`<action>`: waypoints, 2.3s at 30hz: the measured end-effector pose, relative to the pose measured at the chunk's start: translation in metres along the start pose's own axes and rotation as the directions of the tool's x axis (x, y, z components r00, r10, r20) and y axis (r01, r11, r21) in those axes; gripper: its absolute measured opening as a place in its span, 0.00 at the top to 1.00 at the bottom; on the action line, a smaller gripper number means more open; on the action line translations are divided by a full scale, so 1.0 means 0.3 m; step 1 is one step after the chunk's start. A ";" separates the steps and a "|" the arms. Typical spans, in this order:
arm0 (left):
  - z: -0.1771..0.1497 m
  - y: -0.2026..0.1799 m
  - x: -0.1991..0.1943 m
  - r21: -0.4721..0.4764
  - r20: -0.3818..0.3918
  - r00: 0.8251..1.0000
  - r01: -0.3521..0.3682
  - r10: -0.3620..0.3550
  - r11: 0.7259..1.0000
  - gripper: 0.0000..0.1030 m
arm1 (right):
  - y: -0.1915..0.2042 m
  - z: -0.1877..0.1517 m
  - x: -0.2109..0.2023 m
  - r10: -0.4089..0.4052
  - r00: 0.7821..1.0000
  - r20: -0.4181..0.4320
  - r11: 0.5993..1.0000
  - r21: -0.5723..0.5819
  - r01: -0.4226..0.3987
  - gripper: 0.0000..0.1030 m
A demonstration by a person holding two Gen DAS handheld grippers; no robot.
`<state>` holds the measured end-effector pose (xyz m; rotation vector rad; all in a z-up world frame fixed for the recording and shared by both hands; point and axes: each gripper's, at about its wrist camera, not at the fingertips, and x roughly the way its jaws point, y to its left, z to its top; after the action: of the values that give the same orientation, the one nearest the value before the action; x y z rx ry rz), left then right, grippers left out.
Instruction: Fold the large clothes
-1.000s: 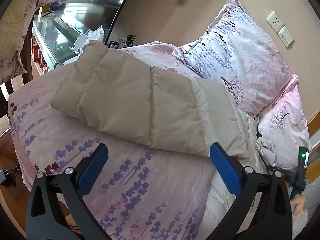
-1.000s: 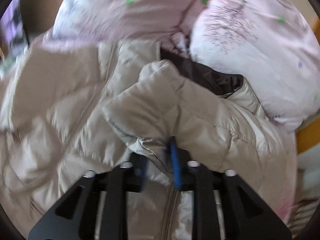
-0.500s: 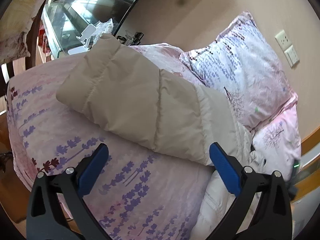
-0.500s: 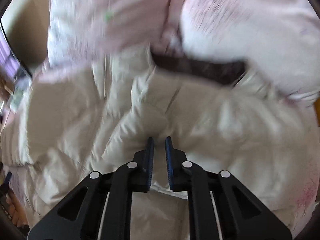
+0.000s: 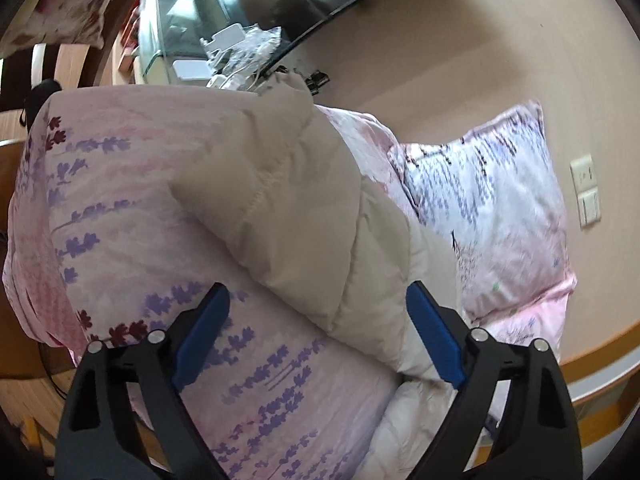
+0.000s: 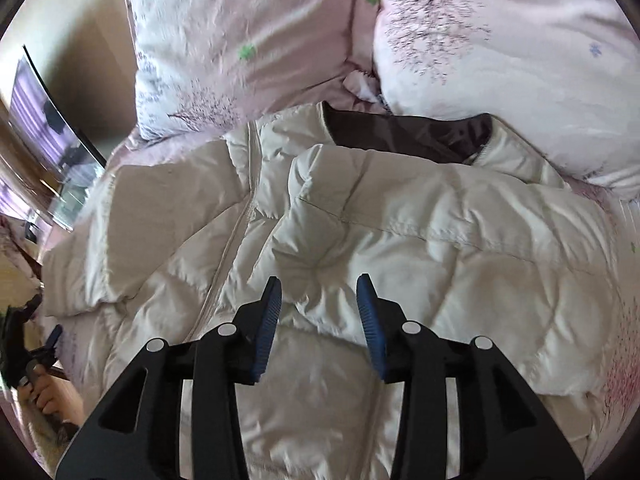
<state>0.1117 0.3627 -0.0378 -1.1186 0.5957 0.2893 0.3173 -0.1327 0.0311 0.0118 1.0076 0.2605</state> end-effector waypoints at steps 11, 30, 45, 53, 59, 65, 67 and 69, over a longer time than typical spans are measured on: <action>0.100 0.061 0.039 -0.116 0.024 0.997 -0.065 0.068 0.991 0.84 | -0.139 -0.084 -0.138 0.020 0.999 0.040 0.998 0.061 -0.022 0.54; -0.093 -0.852 -0.039 0.437 -0.052 0.942 0.321 -0.332 0.840 0.87 | -0.402 -0.170 -0.275 -0.052 0.989 0.140 0.977 0.211 0.021 0.52; -0.880 -1.219 0.352 0.584 -0.584 0.792 0.563 -0.179 0.584 0.86 | -0.557 -0.216 -0.297 -0.109 0.983 0.149 0.946 0.320 0.056 0.52; -1.109 -1.162 0.510 0.654 -0.646 0.763 0.532 0.031 0.538 0.29 | -0.579 -0.195 -0.264 -0.078 0.988 0.132 0.940 0.341 0.029 0.52; -1.036 -1.155 0.389 0.670 -0.629 0.777 0.558 -0.024 0.489 0.06 | -0.566 -0.163 -0.230 0.050 0.990 0.132 0.923 0.373 -0.097 0.52; -0.816 -1.025 0.233 0.743 -0.472 0.879 0.436 -0.065 0.507 0.02 | -0.509 -0.132 -0.115 0.210 0.976 0.061 0.897 0.384 -0.217 0.52; -0.744 -0.964 0.196 0.760 -0.403 0.913 0.372 -0.063 0.533 0.02 | -0.489 -0.125 -0.080 0.235 0.971 0.039 0.894 0.384 -0.232 0.52; -0.670 -0.890 0.154 0.786 -0.322 0.946 0.288 -0.035 0.546 0.02 | -0.464 -0.119 -0.040 0.250 0.968 0.014 0.894 0.382 -0.236 0.52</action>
<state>0.2228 0.0652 0.0758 -0.2571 0.7493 -0.3240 0.3106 -0.2743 0.0039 0.4934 1.0803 0.2905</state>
